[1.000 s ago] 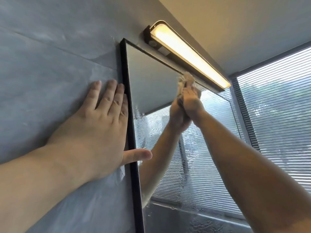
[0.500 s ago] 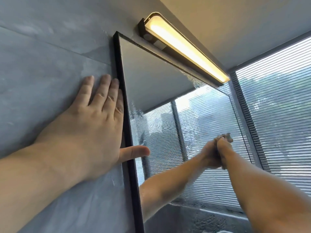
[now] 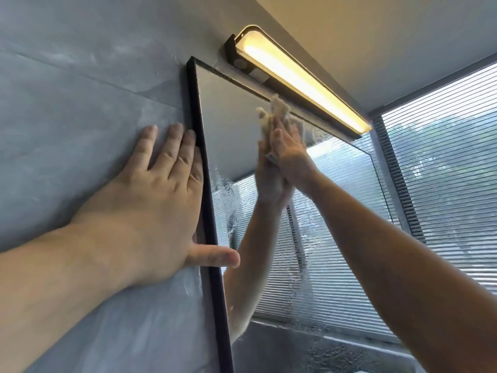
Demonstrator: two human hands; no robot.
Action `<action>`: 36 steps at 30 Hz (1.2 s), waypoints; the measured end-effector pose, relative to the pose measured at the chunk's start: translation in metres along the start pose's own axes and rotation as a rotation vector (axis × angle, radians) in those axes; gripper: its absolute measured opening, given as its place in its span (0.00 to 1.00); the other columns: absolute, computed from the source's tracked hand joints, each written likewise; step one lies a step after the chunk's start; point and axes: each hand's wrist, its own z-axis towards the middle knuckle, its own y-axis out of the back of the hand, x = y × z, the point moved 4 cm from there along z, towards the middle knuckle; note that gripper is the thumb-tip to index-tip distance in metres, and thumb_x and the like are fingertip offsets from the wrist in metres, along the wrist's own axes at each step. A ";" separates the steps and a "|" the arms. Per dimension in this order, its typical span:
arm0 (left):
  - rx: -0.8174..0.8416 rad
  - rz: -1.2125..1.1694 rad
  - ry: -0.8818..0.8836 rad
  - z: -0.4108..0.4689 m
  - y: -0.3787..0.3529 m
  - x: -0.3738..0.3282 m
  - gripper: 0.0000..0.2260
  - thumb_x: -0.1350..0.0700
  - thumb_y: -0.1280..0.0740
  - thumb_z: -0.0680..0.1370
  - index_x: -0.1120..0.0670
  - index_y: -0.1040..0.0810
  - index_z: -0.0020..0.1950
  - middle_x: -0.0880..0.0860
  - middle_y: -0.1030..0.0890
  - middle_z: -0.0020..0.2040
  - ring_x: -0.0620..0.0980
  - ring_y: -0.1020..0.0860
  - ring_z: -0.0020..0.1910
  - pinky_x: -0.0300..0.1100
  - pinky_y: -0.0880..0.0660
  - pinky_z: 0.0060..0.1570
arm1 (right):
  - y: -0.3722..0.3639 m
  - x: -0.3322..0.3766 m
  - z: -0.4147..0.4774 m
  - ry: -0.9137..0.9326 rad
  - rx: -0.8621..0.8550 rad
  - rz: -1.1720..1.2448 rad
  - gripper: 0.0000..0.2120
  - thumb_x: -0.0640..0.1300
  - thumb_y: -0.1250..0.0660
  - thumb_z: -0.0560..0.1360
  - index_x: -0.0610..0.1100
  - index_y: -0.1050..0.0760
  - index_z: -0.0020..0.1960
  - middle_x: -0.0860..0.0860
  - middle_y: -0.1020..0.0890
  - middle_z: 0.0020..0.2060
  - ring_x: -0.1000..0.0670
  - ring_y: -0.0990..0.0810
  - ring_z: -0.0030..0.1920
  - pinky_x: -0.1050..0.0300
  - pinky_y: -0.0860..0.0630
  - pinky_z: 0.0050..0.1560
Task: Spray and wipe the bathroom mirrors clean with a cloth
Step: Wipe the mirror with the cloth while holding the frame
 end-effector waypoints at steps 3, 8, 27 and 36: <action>0.111 -0.017 -0.065 0.028 0.007 -0.025 0.64 0.16 0.76 0.54 0.69 0.79 0.67 0.72 0.71 0.76 0.69 0.71 0.77 0.68 0.65 0.76 | -0.014 0.070 -0.018 0.266 0.119 -0.190 0.28 0.59 0.60 0.86 0.56 0.52 0.84 0.54 0.54 0.84 0.51 0.61 0.84 0.48 0.64 0.83; 0.042 -0.031 -0.118 0.030 0.003 -0.026 0.69 0.12 0.60 0.55 0.69 0.76 0.67 0.69 0.69 0.78 0.69 0.71 0.77 0.68 0.65 0.75 | -0.026 0.097 -0.053 0.393 0.196 -0.190 0.26 0.55 0.58 0.87 0.56 0.55 0.85 0.55 0.55 0.84 0.53 0.63 0.83 0.47 0.64 0.83; -0.010 -0.127 -0.108 0.034 0.001 -0.028 0.69 0.12 0.55 0.55 0.67 0.78 0.66 0.70 0.72 0.77 0.69 0.72 0.77 0.68 0.69 0.75 | -0.013 -0.024 -0.113 0.271 0.130 -0.252 0.27 0.57 0.55 0.86 0.54 0.55 0.84 0.55 0.55 0.84 0.54 0.61 0.83 0.47 0.57 0.84; -0.118 -0.167 -0.080 0.035 -0.002 -0.030 0.70 0.10 0.61 0.51 0.67 0.80 0.64 0.69 0.70 0.78 0.68 0.71 0.78 0.67 0.67 0.75 | 0.029 -0.223 -0.080 -0.664 -0.115 -0.055 0.25 0.50 0.52 0.88 0.43 0.44 0.84 0.41 0.41 0.82 0.43 0.45 0.83 0.45 0.51 0.83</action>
